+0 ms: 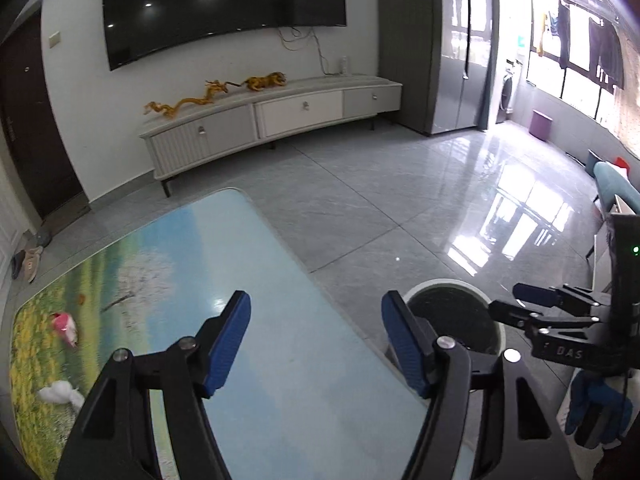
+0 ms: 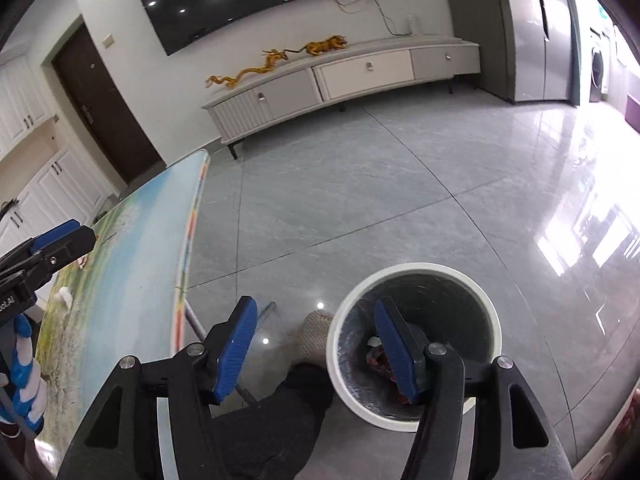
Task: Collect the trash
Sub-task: 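Move both open tools back to the table toward the white tissue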
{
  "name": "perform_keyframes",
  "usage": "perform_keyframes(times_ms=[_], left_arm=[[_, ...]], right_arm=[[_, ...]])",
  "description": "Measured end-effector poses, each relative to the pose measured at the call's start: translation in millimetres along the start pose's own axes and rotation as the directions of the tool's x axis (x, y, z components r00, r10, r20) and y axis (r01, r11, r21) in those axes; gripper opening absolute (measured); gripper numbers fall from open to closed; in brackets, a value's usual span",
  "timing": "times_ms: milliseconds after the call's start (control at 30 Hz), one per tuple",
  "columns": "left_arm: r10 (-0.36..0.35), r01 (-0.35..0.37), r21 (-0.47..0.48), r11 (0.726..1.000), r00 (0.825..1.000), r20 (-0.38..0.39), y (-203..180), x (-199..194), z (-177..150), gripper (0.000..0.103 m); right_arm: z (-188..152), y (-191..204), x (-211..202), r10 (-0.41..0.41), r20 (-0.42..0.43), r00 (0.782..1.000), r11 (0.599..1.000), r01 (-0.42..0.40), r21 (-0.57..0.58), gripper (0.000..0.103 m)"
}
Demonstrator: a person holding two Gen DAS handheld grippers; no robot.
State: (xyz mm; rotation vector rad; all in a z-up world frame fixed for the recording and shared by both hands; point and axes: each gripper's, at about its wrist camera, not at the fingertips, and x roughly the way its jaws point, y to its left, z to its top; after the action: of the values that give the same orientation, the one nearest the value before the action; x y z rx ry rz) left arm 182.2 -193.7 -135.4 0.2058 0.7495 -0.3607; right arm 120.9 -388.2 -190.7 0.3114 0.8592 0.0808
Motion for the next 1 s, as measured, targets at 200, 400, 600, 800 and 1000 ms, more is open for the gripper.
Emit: perform_keyframes(times_ms=[200, 400, 600, 800, 1000], left_arm=[[0.127, -0.125, -0.066, 0.99, 0.992, 0.026, 54, -40, -27, 0.068], [0.22, -0.211, -0.154, 0.965, 0.974, 0.049, 99, -78, -49, 0.068], [0.292, -0.271, -0.218, 0.938, 0.954, 0.073, 138, -111, -63, 0.068], [0.327, -0.295, -0.279, 0.914, 0.942, 0.076, 165, -129, -79, 0.068], [0.342, -0.302, -0.328, 0.895, 0.937, 0.071, 189, -139, -91, 0.069]], right_arm=[[5, 59, -14, 0.05, 0.025, 0.998, 0.993, -0.047, -0.107, 0.064], [7, 116, -18, 0.095, 0.022, 0.995, 0.973, -0.088, -0.213, 0.068], [5, 164, -15, 0.136, 0.006, 0.991, 0.948, -0.128, -0.29, 0.068], [3, 205, -13, 0.159, -0.012, 0.987, 0.927, -0.153, -0.343, 0.068], [3, 235, -8, 0.166, -0.03, 0.986, 0.909, -0.165, -0.383, 0.068]])
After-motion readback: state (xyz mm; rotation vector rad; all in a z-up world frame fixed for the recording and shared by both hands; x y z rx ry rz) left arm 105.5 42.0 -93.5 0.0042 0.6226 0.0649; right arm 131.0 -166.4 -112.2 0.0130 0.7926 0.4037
